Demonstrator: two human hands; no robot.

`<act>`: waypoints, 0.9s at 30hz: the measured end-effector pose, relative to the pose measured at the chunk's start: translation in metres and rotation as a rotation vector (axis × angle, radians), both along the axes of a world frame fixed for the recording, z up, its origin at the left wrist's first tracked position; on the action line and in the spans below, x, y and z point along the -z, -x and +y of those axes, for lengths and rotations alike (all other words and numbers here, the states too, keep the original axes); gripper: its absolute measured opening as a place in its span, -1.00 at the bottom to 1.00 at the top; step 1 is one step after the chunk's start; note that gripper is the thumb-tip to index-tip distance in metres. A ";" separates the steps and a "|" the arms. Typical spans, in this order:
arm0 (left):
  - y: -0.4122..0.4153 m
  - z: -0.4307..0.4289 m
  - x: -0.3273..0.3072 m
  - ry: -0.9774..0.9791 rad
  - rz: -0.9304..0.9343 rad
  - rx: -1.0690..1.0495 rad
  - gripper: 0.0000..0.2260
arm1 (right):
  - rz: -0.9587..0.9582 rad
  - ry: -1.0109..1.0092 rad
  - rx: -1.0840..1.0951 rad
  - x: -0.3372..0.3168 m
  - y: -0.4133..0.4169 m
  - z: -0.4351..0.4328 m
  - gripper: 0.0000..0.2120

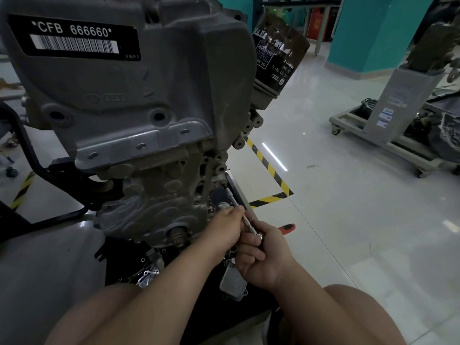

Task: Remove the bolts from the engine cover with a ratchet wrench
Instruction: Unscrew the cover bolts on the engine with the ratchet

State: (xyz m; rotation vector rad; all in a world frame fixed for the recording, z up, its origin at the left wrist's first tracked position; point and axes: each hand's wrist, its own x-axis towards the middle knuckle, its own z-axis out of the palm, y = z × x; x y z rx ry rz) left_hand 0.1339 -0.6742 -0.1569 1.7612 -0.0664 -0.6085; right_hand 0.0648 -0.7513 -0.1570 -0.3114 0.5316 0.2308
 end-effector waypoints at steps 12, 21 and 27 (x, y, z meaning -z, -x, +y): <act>-0.005 0.012 0.007 -0.002 -0.002 0.051 -0.68 | 0.055 0.443 -0.005 0.002 0.000 0.011 -0.57; -0.005 0.012 0.005 0.027 -0.031 0.024 -0.65 | 0.027 1.523 0.007 0.008 0.006 0.015 -0.69; -0.006 0.010 0.005 0.029 -0.064 0.029 -0.69 | -0.008 2.128 -0.196 0.013 0.010 0.013 -0.88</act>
